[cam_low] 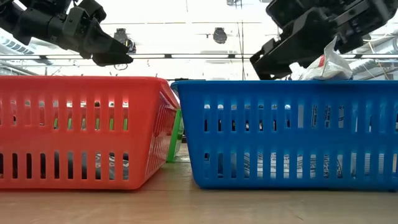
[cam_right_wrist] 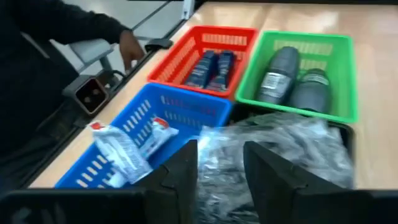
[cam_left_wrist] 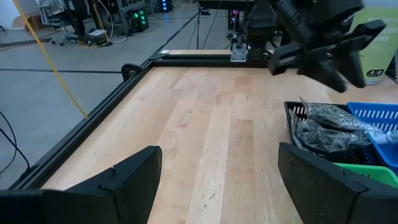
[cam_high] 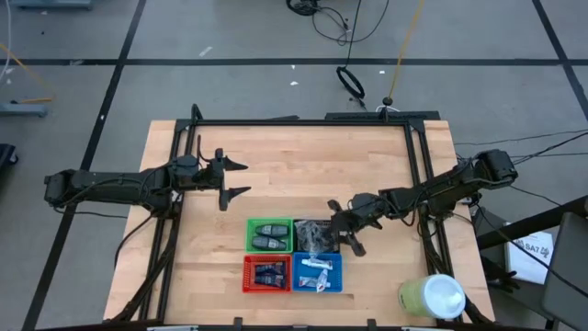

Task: Pick & Place Travel size toiletries
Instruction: Put the black hairbrush into the black bin, then return to Home Position

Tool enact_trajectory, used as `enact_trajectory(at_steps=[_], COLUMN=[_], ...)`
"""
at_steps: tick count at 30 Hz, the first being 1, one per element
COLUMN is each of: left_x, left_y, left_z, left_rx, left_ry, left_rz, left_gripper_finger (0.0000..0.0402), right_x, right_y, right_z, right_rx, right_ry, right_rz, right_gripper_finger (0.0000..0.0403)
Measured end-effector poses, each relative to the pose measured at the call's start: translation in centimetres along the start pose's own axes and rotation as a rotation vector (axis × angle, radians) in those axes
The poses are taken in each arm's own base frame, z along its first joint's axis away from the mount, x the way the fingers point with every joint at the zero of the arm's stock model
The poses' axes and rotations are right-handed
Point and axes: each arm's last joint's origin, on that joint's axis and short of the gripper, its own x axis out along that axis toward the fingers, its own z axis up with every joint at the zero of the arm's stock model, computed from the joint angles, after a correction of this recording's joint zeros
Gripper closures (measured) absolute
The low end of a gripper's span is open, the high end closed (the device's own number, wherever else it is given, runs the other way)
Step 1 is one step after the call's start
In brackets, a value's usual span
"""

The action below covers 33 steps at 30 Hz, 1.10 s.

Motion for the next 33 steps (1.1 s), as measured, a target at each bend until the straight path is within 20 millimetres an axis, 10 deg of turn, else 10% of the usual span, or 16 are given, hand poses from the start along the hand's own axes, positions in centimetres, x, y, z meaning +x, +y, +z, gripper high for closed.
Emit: enact_trajectory(at_steps=[17, 33], left_x=[0.0, 0.0], left_y=[0.0, 0.0], left_z=[0.0, 0.0], left_rx=[0.000, 0.000], left_ry=[0.000, 0.000], left_rz=[0.000, 0.000], left_gripper_finger=[0.0091, 0.0091], right_x=[2.1, -4.4], right_y=[-2.3, 0.0], right_z=[-3.2, 3.4], right_rx=[0.119, 0.019], right_ry=[0.175, -0.113], right_rz=[-0.007, 0.000], right_gripper_finger=[0.0332, 0.0332])
